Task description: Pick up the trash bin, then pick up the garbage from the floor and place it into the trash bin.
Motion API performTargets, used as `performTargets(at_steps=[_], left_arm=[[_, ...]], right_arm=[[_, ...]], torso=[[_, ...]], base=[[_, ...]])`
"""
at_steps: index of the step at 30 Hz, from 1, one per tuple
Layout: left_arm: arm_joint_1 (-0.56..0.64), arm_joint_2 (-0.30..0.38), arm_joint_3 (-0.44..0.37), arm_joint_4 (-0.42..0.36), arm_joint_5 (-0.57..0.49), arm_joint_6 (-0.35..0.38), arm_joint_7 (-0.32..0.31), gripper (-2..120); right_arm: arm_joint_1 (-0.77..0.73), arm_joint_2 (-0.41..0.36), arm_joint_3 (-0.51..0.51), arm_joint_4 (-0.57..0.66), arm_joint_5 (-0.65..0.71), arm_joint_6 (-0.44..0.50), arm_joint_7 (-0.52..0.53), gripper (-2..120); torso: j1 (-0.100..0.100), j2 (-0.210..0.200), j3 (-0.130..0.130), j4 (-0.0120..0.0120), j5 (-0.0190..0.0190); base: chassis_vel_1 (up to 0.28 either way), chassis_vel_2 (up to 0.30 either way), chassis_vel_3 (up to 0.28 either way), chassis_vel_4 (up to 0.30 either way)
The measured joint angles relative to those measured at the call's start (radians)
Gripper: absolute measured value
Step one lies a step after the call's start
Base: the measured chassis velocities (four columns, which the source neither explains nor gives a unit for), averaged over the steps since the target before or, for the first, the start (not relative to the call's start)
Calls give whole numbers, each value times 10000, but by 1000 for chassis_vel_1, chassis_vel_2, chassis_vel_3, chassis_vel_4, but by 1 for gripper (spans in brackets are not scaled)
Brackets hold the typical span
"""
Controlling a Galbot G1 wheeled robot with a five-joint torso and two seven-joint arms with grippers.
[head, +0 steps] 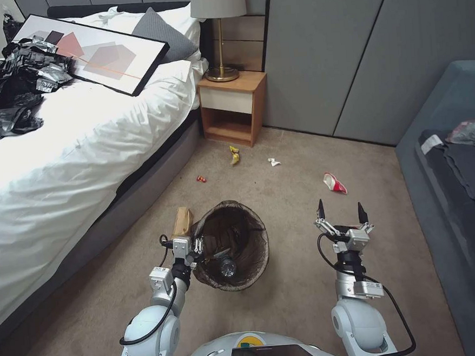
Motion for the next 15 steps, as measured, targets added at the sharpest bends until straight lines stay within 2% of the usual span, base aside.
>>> performTargets(at_steps=[8, 15], left_arm=[[11, 9, 8, -17, 8, -3, 0, 7], [9, 18, 13, -29, 27, -3, -1, 7]], right_arm=[[55, -11, 55, -12, -28, 136, -88, 100], [305, -10, 89, -256, -350, 581, 16, 100]], torso=[[0, 0, 0, -2, -2], [1, 0, 1, 0, -1]], base=[[-213, 223, 211, -222], [-116, 129, 131, -111]])
